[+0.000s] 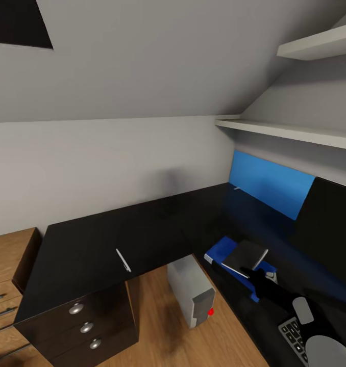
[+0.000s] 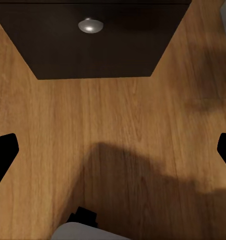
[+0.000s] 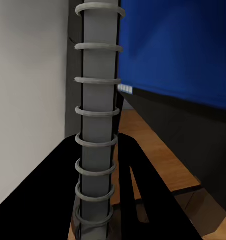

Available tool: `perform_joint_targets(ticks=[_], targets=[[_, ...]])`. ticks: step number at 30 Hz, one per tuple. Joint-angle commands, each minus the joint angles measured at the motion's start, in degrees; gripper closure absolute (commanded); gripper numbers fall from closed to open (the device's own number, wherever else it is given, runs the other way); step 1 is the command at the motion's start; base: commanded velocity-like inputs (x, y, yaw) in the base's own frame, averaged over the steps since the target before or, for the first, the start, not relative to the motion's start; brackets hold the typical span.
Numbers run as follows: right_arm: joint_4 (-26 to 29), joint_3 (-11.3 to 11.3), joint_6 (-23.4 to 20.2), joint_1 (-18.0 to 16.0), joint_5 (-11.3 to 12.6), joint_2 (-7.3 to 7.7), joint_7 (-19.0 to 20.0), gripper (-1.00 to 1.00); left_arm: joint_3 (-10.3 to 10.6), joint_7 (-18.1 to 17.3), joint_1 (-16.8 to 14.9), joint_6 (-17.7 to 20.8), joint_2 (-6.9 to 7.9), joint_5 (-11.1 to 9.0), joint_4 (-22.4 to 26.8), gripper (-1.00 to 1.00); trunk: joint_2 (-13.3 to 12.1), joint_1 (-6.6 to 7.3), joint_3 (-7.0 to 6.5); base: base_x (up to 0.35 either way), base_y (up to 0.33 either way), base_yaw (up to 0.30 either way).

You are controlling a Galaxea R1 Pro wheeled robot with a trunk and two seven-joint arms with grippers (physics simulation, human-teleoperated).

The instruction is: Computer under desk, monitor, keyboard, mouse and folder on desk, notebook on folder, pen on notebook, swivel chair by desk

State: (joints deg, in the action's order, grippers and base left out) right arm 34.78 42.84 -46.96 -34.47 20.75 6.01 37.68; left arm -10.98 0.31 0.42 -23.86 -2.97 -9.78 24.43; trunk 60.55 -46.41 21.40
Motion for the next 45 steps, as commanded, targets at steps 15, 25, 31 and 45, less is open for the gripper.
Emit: perform_joint_targets(ticks=[15,25,31,45], targets=[[0.02,0.23,-0.15,-0.07,-0.09,-0.04,-0.21,1.0,-0.01,-0.12,0.02,-0.09,-0.02,-0.24,0.09,-1.0,0.04,-0.01,0.05,0.0,0.061,0.0],[0.03,0.23,0.01,-0.07,-0.09,0.08,-0.32,1.0,0.05,0.04,0.02,-0.05,-0.02,-0.33,0.15,-1.0,2.85,-1.54,1.31,0.0,0.0,0.0],[0.1,0.27,0.17,-0.07,-0.05,0.13,-0.26,1.0,0.1,0.05,0.02,-0.04,-0.04,-0.33,0.15,-1.0,4.05,-2.2,1.85,0.0,0.0,0.0],[0.12,0.32,0.2,-0.07,-0.07,0.14,-0.29,1.0,0.17,-0.21,0.02,-0.04,-0.08,-0.24,0.14,-1.0,4.05,-2.2,1.85,0.0,0.0,0.0]])
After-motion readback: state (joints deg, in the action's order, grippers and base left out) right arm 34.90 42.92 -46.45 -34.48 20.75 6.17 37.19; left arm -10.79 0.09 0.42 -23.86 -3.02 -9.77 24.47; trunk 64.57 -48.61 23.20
